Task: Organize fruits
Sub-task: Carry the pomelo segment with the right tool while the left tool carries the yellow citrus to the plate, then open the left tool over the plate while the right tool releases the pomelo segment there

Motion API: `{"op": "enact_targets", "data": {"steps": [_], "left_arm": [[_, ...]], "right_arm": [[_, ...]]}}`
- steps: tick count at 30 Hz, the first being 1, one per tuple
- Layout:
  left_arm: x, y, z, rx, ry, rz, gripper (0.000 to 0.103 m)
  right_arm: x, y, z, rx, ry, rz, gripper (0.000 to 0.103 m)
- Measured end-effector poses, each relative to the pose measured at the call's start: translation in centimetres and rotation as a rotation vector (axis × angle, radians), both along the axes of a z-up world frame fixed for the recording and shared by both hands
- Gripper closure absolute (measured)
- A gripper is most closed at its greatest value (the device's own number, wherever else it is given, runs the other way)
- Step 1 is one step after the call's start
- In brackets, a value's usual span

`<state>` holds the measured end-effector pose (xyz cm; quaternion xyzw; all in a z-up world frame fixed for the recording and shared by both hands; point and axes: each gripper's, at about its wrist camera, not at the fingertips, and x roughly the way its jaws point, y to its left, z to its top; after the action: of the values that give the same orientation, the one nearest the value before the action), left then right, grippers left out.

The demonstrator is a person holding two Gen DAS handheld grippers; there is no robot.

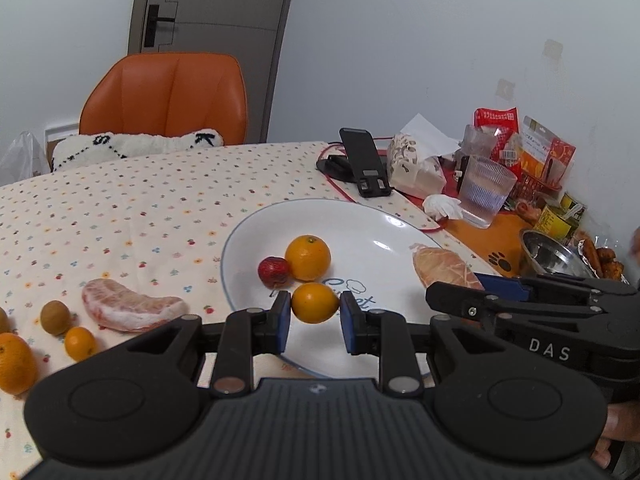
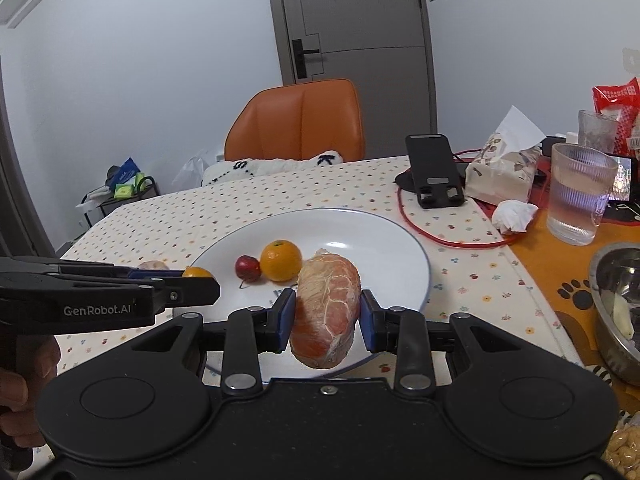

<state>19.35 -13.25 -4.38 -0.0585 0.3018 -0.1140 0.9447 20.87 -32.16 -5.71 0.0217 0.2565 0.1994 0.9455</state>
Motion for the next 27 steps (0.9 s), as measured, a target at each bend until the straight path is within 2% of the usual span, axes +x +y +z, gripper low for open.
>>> {"op": "enact_targets", "data": {"steps": [7,10,12,15,17,19,27], "left_arm": [[-0.1,0.1,0.8,0.032,0.003,0.027,0.072],[-0.7,0.8,1.3,0.041,-0.005,0.046,0.064],[-1.1,1.4,1.5,0.043,-0.009,0.063,0.046],[-1.7,2.3,1.9,0.063,-0.016,0.113,0.028],[-2.2,3.1,2.1,0.077,-0.029,0.143,0.022],[-2.6,3.7,2.5,0.083,-0.037,0.162,0.021],[-4.8,6.2,4.0,0.057,-0.071,0.215,0.014]], "right_arm": [[0.1,-0.2,0.0,0.02,-0.001,-0.017,0.07],[0.1,0.1,0.0,0.022,0.009,-0.018,0.065],[-0.1,0.3,0.2,0.029,0.003,-0.02,0.065],[-0.5,0.5,0.8,0.046,-0.013,-0.013,0.062],[-0.8,0.6,1.2,0.052,-0.031,-0.02,0.049],[-1.2,0.8,1.5,0.052,-0.044,-0.022,0.042],[-2.6,1.8,2.6,0.067,-0.062,-0.011,0.022]]}}
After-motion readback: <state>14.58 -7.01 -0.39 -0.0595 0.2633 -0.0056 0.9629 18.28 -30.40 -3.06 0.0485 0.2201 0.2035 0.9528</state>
